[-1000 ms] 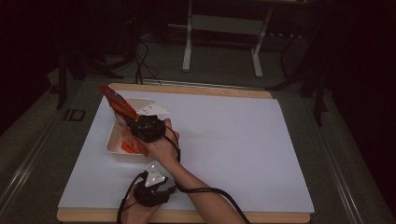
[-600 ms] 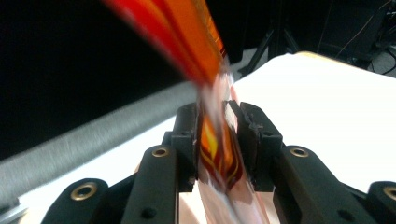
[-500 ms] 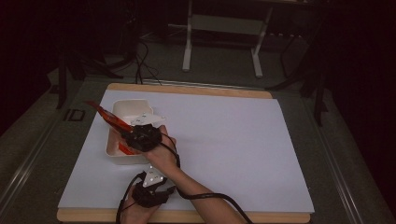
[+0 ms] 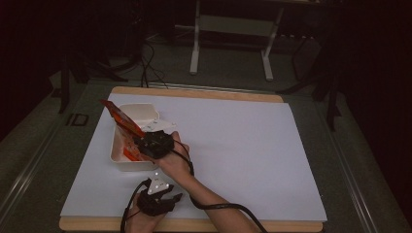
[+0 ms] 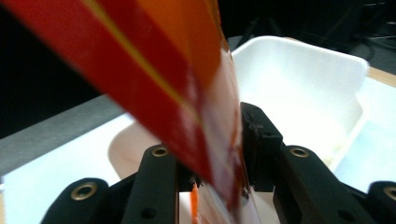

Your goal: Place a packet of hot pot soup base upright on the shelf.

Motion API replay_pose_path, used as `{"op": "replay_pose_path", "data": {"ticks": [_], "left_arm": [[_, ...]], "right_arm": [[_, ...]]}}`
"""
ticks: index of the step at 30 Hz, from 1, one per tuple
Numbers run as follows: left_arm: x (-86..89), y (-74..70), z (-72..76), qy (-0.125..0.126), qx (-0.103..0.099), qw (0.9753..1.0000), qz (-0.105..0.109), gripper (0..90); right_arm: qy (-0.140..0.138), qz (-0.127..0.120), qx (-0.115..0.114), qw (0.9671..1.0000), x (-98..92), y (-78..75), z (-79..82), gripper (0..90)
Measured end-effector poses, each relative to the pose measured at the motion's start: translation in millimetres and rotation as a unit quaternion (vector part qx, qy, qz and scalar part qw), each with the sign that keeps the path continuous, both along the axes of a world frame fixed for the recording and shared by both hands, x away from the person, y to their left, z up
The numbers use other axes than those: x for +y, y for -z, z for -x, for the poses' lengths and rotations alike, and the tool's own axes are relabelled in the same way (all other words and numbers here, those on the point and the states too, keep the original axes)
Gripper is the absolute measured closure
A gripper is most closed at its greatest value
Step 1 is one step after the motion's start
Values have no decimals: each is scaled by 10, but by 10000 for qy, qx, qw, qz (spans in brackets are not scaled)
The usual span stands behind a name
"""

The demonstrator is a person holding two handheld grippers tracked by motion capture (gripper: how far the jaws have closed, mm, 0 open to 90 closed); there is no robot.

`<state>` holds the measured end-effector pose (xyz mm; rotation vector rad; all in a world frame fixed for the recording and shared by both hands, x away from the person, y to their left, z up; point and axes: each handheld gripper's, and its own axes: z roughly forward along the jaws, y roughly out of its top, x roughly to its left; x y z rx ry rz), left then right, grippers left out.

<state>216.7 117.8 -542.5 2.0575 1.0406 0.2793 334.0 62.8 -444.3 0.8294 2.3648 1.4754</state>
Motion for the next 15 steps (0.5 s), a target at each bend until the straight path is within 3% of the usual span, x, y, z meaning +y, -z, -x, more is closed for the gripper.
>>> {"op": "replay_pose_path", "data": {"ticks": [2,5,9,15], "left_arm": [[3,-2,-1,11,-2,10000,-23,530],[5,0,-4,14,6,10000,-4,530],[7,0,-9,7,16,10000,11,530],[9,1,-10,10,17,10000,17,530]], "right_arm": [[231,194,-151,9994,-28,11,29,697],[355,188,-16,9992,-88,-4,32,697],[602,368,76,9975,-126,-48,55,699],[703,281,257,9968,-126,-65,7,695]]}}
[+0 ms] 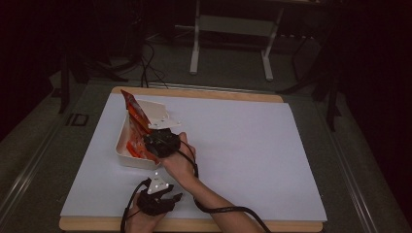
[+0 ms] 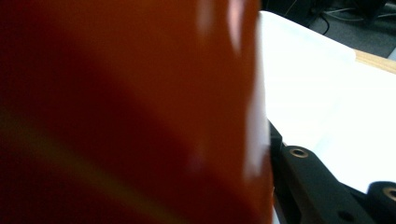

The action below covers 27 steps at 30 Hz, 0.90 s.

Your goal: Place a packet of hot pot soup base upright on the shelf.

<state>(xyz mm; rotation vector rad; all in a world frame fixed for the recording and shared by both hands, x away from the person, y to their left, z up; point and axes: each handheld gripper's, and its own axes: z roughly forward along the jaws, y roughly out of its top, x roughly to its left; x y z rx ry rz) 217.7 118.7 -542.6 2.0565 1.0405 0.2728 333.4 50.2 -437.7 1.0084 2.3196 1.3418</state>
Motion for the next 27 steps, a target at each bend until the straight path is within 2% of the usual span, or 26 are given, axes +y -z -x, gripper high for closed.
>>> {"op": "replay_pose_path", "data": {"ticks": [4,11,14,17,22,27], "left_arm": [[2,-3,1,7,7,10000,-11,528],[1,-6,-2,-7,14,10000,4,527],[2,-4,-6,-3,18,10000,25,526],[3,-3,-11,1,21,10000,38,526],[5,-4,-25,13,19,10000,33,527],[-6,0,-42,11,-14,10000,23,527]], "right_arm": [[200,30,49,9998,100,-9,16,691],[97,66,174,9998,183,-31,-25,670],[-62,207,334,9992,199,-46,-67,636],[-190,247,361,9989,189,-73,-91,595],[-387,424,197,9982,155,-132,-106,539],[-590,591,194,9963,124,-203,-88,520]]}}
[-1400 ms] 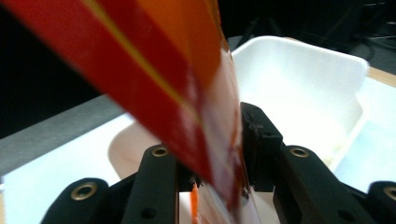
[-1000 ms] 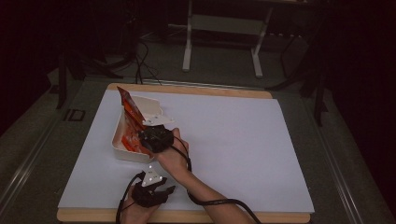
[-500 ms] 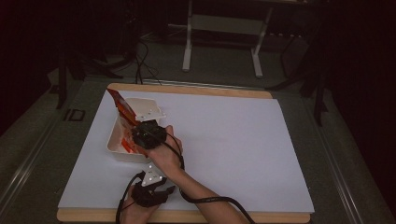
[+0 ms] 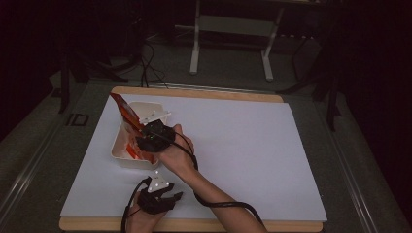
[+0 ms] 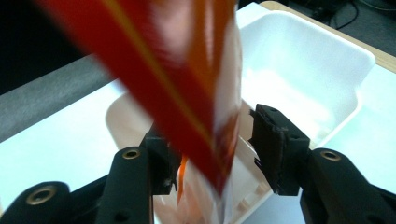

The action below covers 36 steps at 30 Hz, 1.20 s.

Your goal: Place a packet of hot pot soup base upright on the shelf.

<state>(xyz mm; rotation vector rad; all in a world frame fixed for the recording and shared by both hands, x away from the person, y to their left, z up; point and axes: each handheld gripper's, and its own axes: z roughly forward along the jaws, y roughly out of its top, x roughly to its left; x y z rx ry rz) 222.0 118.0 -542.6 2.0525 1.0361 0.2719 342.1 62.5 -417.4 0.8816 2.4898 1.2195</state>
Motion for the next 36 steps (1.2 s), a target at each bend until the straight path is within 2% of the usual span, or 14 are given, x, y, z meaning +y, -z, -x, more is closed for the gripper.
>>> {"op": "replay_pose_path", "data": {"ticks": [10,16,20,23,24,26,31,35,36], "left_arm": [[-18,-4,-21,26,-62,10000,-11,526],[-28,-10,-34,21,-110,9999,5,527],[-20,-22,-40,9,-234,9997,19,530],[-3,-31,-51,-45,-297,9995,-5,531],[3,-30,-58,-69,-298,9995,-8,531],[9,-28,-72,-123,-325,9994,-71,532],[16,-14,-107,-221,-356,9990,-149,532],[-1,-9,-126,-224,-383,9987,-234,532],[-1,-9,-126,-224,-383,9987,-234,532]], "right_arm": [[-408,117,-91,9991,-168,-175,92,488],[-515,129,-162,9985,-335,-295,135,483],[-561,134,-198,9981,-458,-346,141,482],[-530,141,-231,9982,-551,-368,145,481],[-491,234,-319,9980,-603,-370,150,481],[-446,266,-343,9981,-681,-365,151,481],[-261,247,-209,9991,-910,-328,106,481],[-118,375,-120,9992,-1113,-263,32,519],[-118,375,-120,9992,-1113,-263,32,519]]}}
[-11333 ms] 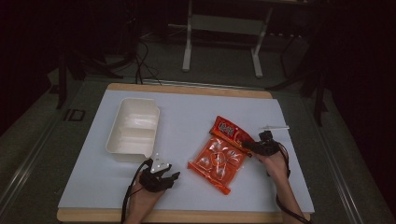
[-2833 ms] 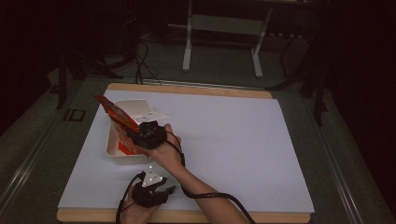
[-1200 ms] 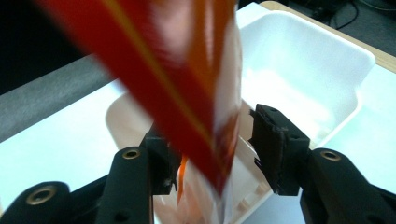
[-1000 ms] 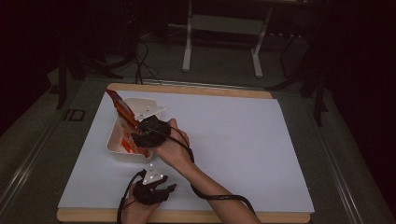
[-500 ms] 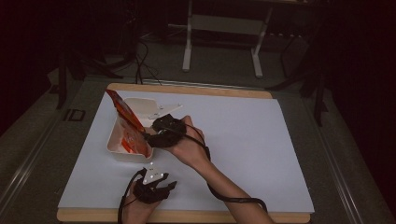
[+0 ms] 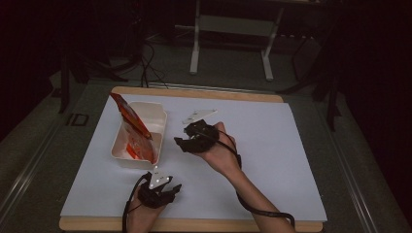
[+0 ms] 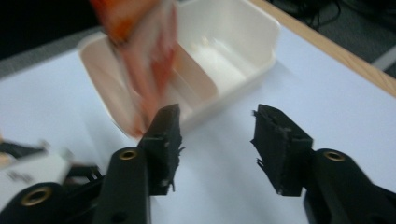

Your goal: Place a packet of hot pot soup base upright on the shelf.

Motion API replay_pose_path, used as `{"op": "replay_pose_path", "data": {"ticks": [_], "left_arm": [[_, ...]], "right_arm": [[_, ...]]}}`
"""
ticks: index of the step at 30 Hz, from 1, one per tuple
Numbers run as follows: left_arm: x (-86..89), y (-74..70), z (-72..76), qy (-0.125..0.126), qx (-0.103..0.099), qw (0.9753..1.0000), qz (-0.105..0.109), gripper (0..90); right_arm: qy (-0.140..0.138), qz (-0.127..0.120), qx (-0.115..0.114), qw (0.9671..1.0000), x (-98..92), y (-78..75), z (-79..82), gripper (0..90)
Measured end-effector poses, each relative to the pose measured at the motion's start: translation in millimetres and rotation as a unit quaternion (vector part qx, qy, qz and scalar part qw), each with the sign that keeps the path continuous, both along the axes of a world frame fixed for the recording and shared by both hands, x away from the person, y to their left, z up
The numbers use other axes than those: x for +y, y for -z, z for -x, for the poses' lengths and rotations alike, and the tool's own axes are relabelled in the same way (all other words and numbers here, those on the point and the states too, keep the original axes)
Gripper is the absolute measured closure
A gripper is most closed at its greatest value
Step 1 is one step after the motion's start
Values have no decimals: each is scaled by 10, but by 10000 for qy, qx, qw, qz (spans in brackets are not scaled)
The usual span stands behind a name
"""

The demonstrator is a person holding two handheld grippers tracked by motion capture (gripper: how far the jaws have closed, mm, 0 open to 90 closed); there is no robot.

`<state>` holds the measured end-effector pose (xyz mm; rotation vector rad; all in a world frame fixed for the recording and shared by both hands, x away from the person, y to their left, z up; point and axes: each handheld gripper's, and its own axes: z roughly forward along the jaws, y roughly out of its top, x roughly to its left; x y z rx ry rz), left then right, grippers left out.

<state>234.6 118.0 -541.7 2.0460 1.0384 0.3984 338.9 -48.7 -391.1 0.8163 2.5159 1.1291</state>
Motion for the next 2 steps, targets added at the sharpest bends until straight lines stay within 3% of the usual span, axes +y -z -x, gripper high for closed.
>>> {"op": "replay_pose_path", "data": {"ticks": [2], "left_arm": [[-15,3,-13,12,-37,10000,-69,532]], "right_arm": [[126,176,-108,9997,-157,76,-46,516]]}}
